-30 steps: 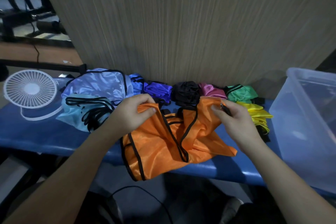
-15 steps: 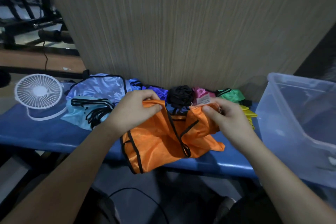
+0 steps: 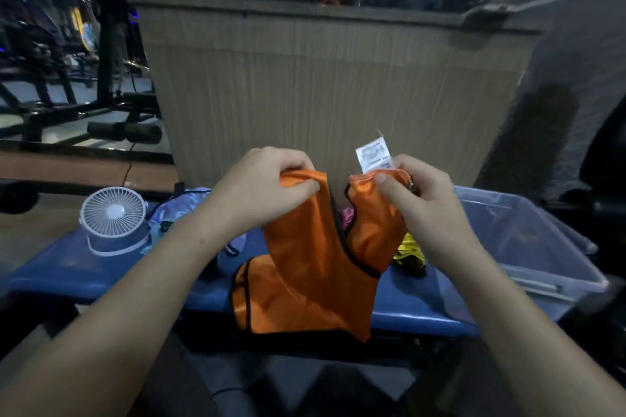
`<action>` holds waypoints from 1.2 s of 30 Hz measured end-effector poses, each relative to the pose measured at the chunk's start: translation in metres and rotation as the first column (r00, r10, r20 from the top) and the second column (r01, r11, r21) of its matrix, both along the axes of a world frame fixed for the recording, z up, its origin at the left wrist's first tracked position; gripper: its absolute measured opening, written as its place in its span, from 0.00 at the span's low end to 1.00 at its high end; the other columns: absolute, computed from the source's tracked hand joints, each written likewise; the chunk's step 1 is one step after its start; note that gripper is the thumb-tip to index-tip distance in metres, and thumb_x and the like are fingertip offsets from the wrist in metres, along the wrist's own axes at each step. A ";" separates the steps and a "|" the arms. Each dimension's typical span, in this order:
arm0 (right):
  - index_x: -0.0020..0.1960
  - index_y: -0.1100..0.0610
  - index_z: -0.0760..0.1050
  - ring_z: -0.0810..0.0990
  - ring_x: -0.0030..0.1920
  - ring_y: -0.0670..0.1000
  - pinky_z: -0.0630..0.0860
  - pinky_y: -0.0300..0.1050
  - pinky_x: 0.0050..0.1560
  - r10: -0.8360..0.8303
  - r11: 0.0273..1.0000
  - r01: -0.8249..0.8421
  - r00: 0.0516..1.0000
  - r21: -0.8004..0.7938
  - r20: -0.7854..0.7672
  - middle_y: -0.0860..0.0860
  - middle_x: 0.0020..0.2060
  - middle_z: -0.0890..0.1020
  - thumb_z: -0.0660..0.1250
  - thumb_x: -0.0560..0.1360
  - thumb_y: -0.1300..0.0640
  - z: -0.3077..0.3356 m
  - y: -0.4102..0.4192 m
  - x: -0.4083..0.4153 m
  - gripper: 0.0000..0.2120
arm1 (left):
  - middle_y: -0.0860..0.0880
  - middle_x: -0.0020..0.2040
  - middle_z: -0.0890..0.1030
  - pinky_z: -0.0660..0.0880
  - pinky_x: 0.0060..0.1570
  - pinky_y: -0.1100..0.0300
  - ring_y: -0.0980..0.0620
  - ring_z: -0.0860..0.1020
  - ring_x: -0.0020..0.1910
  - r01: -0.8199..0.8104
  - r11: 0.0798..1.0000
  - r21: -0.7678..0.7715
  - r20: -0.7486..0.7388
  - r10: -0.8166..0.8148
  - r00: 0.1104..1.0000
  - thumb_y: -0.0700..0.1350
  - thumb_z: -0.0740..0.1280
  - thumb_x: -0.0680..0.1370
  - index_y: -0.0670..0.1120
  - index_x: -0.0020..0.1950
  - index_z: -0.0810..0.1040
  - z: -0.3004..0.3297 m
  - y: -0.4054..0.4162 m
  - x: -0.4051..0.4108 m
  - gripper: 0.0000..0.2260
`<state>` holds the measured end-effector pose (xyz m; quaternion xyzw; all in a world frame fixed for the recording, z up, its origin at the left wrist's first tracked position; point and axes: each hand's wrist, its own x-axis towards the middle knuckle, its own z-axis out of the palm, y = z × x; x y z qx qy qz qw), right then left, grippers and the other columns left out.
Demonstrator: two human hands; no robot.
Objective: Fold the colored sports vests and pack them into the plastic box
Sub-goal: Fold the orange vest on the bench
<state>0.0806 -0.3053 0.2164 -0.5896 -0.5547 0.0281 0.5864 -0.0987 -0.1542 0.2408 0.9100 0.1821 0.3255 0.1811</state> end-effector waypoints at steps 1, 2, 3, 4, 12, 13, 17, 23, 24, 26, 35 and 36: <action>0.42 0.62 0.76 0.74 0.35 0.45 0.69 0.40 0.37 -0.001 1.000 0.001 1.000 0.027 0.029 0.52 0.33 0.77 0.67 0.79 0.60 0.010 -0.008 -0.006 0.08 | 0.54 0.39 0.83 0.74 0.42 0.63 0.59 0.80 0.42 0.014 1.000 0.025 0.016 -0.014 1.000 0.53 0.68 0.74 0.52 0.43 0.82 0.010 -0.011 -0.006 0.07; 0.42 0.63 0.76 0.74 0.35 0.50 0.69 0.43 0.38 -0.007 0.999 0.004 0.998 0.054 0.055 0.56 0.35 0.77 0.66 0.79 0.59 0.020 -0.016 -0.013 0.09 | 0.54 0.40 0.83 0.73 0.42 0.65 0.59 0.80 0.42 0.024 0.998 0.051 0.032 -0.025 0.999 0.54 0.68 0.74 0.52 0.43 0.82 0.021 -0.021 -0.011 0.07; 0.43 0.64 0.76 0.74 0.37 0.55 0.69 0.45 0.38 -0.016 0.996 0.009 0.997 0.089 0.080 0.60 0.37 0.77 0.66 0.79 0.58 0.031 -0.024 -0.020 0.10 | 0.54 0.40 0.83 0.72 0.42 0.67 0.60 0.80 0.43 0.028 0.997 0.079 0.049 -0.032 0.998 0.54 0.68 0.74 0.52 0.43 0.82 0.030 -0.030 -0.016 0.08; 0.44 0.63 0.77 0.75 0.37 0.56 0.69 0.46 0.39 -0.026 0.992 0.013 0.994 0.128 0.102 0.60 0.37 0.78 0.66 0.79 0.58 0.041 -0.032 -0.027 0.09 | 0.55 0.41 0.83 0.71 0.42 0.69 0.60 0.79 0.44 0.027 0.994 0.103 0.069 -0.034 0.997 0.54 0.67 0.73 0.52 0.44 0.82 0.040 -0.038 -0.021 0.08; 0.47 0.49 0.80 0.82 0.46 0.45 0.78 0.50 0.49 -0.102 0.973 0.072 0.987 0.217 0.128 0.46 0.43 0.83 0.66 0.80 0.58 0.082 -0.051 -0.048 0.06 | 0.58 0.41 0.81 0.68 0.40 0.72 0.65 0.77 0.43 -0.030 0.988 0.152 0.132 0.010 0.991 0.47 0.69 0.78 0.54 0.46 0.81 0.079 -0.052 -0.043 0.03; 0.48 0.50 0.80 0.82 0.47 0.45 0.79 0.50 0.51 -0.116 0.976 0.092 0.987 0.196 0.116 0.46 0.44 0.84 0.66 0.80 0.57 0.081 -0.049 -0.046 0.05 | 0.59 0.41 0.81 0.68 0.40 0.70 0.65 0.77 0.43 -0.037 0.989 0.145 0.126 0.019 0.992 0.48 0.69 0.79 0.55 0.46 0.81 0.077 -0.048 -0.043 0.03; 0.51 0.51 0.82 0.83 0.48 0.47 0.79 0.54 0.53 -0.151 0.988 0.147 0.985 0.055 0.081 0.47 0.45 0.85 0.68 0.79 0.55 0.063 -0.032 -0.028 0.04 | 0.57 0.46 0.81 0.68 0.42 0.68 0.58 0.77 0.47 -0.096 0.988 0.124 0.062 0.089 0.994 0.49 0.69 0.79 0.55 0.50 0.82 0.062 -0.022 -0.035 0.03; 0.52 0.53 0.81 0.82 0.49 0.48 0.78 0.59 0.55 -0.321 0.943 0.329 0.938 -0.045 0.127 0.49 0.47 0.84 0.69 0.79 0.52 0.028 -0.001 0.027 0.06 | 0.54 0.46 0.82 0.71 0.44 0.57 0.53 0.78 0.48 -0.200 0.976 0.090 -0.053 0.205 0.977 0.49 0.69 0.78 0.56 0.47 0.81 0.022 0.039 -0.020 0.02; 0.52 0.54 0.80 0.81 0.49 0.47 0.78 0.59 0.55 -0.352 0.930 0.364 0.924 -0.058 0.148 0.49 0.47 0.83 0.68 0.79 0.52 0.021 0.004 0.036 0.07 | 0.53 0.46 0.83 0.73 0.45 0.56 0.52 0.79 0.48 -0.223 0.972 0.076 -0.080 0.229 0.970 0.50 0.69 0.77 0.56 0.46 0.81 0.014 0.049 -0.017 0.02; 0.54 0.55 0.80 0.81 0.49 0.49 0.78 0.59 0.54 -0.405 0.904 0.421 0.899 -0.075 0.168 0.50 0.47 0.83 0.67 0.80 0.51 0.007 0.016 0.055 0.08 | 0.54 0.46 0.82 0.77 0.47 0.53 0.50 0.79 0.47 -0.271 0.961 0.052 -0.135 0.275 0.952 0.52 0.68 0.77 0.58 0.44 0.81 0.001 0.066 -0.012 0.03; 0.50 0.60 0.78 0.80 0.44 0.56 0.76 0.53 0.44 -0.545 0.805 0.582 0.803 -0.117 0.241 0.54 0.41 0.82 0.66 0.80 0.54 -0.046 0.055 0.116 0.09 | 0.51 0.46 0.82 0.75 0.47 0.54 0.45 0.79 0.49 -0.379 0.925 0.011 -0.234 0.370 0.899 0.55 0.67 0.76 0.53 0.43 0.80 -0.045 0.129 0.007 0.07; 0.51 0.59 0.78 0.80 0.44 0.56 0.76 0.53 0.45 -0.541 0.805 0.579 0.807 -0.133 0.236 0.54 0.41 0.82 0.66 0.80 0.54 -0.049 0.058 0.121 0.08 | 0.50 0.47 0.82 0.74 0.47 0.54 0.44 0.79 0.50 -0.390 0.921 0.010 -0.238 0.381 0.893 0.54 0.68 0.76 0.52 0.43 0.80 -0.050 0.135 0.008 0.07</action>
